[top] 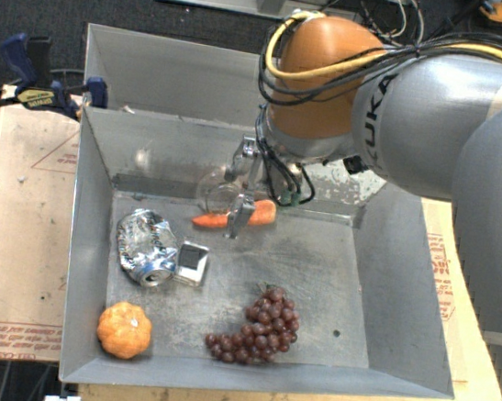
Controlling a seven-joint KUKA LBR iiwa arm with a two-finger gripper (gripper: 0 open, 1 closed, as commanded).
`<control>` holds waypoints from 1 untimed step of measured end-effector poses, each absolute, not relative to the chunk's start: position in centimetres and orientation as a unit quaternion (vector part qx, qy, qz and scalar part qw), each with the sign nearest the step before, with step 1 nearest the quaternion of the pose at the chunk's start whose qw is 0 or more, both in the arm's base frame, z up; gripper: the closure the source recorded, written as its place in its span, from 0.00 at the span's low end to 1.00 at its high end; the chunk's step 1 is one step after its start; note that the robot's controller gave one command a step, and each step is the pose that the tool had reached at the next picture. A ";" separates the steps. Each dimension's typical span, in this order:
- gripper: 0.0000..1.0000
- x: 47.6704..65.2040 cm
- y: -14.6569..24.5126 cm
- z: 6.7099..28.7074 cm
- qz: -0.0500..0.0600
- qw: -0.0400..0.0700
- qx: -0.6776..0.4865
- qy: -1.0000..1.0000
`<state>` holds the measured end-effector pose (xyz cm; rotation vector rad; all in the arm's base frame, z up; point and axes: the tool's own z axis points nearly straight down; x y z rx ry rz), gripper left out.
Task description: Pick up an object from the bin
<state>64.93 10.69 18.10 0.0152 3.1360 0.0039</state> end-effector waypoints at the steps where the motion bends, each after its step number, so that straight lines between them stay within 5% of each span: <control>1: 0.00 64.2 8.9 9.5 0.004 -0.007 -0.004 1.000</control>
Offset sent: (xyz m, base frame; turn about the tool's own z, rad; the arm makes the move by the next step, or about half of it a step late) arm 0.0072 -0.0621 -0.1110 -0.0764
